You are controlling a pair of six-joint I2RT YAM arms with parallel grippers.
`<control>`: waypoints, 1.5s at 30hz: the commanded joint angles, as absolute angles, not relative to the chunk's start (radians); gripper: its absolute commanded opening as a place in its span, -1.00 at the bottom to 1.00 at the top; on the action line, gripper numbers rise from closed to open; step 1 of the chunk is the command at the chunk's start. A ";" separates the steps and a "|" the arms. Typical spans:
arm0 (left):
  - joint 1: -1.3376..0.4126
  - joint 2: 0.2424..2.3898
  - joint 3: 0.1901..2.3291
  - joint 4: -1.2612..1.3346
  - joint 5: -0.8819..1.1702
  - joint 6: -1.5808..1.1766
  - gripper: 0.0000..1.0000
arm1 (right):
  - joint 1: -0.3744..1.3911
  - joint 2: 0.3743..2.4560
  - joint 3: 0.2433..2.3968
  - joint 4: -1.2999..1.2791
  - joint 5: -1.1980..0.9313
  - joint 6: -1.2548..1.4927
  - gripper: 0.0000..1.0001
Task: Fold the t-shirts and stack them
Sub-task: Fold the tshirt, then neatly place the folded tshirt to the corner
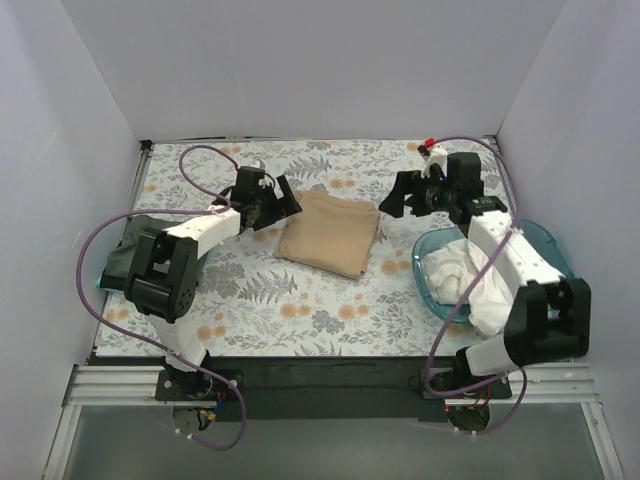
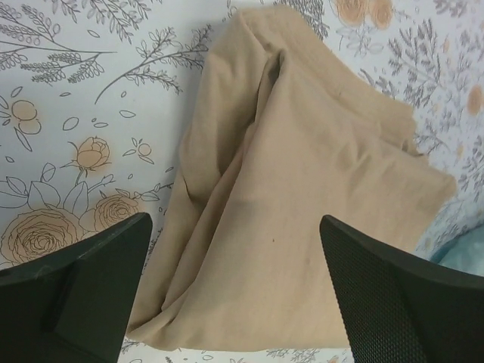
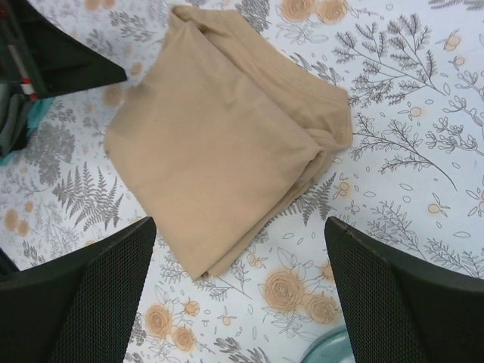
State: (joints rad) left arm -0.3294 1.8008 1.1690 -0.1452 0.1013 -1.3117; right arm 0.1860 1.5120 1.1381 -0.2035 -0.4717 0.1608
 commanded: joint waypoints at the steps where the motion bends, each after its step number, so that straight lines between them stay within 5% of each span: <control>1: -0.331 1.755 1.123 -0.089 0.190 -1.195 0.86 | 0.189 1.334 1.040 -0.199 -0.491 0.152 0.97; 14: -0.333 1.976 1.288 -0.212 0.248 -1.092 0.87 | 0.187 0.835 0.703 -0.277 -0.425 0.163 0.97; 20: -0.356 2.000 1.287 -0.213 0.267 -1.069 0.60 | 0.187 0.830 0.686 -0.307 -0.377 0.127 0.97; 23: -0.360 2.022 1.295 -0.227 0.261 -1.066 0.28 | 0.187 0.851 0.680 -0.313 -0.357 0.121 0.97; 30: -0.402 2.010 1.279 -0.252 0.186 -1.022 -1.00 | 0.187 0.853 0.657 -0.313 -0.324 0.092 0.97; 45: -0.428 1.594 0.980 -0.268 -0.103 -0.901 -1.00 | 0.187 0.848 0.626 -0.293 -0.307 0.109 0.97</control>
